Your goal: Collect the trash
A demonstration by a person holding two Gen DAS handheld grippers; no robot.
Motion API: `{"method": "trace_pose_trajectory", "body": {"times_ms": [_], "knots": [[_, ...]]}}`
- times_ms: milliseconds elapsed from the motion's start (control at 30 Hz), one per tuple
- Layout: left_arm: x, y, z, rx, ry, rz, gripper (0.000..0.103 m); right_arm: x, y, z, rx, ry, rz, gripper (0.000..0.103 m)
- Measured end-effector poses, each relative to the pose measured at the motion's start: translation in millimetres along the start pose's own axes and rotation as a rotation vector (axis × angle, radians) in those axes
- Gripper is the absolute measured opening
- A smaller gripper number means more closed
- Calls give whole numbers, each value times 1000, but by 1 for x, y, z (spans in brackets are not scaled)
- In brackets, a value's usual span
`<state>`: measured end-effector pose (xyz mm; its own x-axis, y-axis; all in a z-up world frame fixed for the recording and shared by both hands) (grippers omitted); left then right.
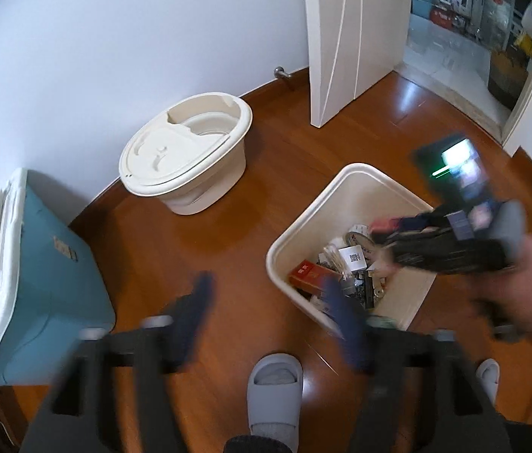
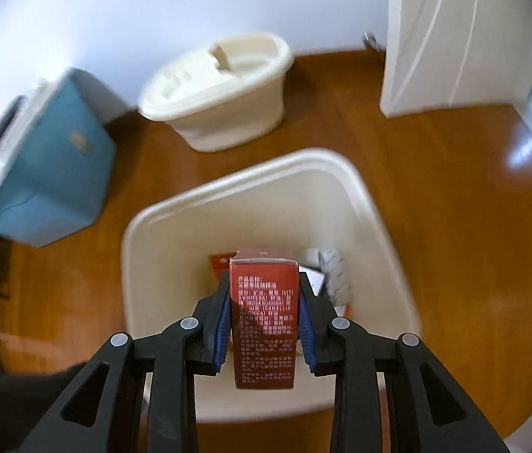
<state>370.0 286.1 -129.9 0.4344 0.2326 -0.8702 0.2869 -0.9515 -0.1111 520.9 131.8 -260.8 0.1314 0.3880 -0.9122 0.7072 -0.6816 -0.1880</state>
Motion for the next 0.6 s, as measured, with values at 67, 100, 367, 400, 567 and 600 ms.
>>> {"method": "trace_pose_trajectory", "body": {"times_ms": [67,100,367,400,567,600], "knots": [[-6,-6,3,-7,9,13,103,31,-2,4,38,-68,50,67],[-10,-9,5,-7,17,12,103,40,-3,5,50,-76,89,92],[-63,-7,11,-1,70,6,103,-25,-11,29,92,6,103,101],[-77,-3,14,2,85,5,103,-44,-15,35,83,26,100,101],[-152,21,49,26,146,0,103,-174,-38,81,91,187,124,103],[-163,23,58,27,155,-4,103,-195,-44,93,96,209,130,103]]}}
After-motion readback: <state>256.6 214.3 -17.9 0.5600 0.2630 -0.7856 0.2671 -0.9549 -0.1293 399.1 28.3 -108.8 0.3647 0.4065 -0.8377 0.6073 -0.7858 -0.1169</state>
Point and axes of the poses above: each gripper's, at about its wrist camera, not at the fingertips, and x roughly the way its jaws point, y to its right, z to its underside, the point moved 9 cm from there along x, roughly the way its jaws point, and after that the axes turned 1 degree about x, right-handed, at the moved point
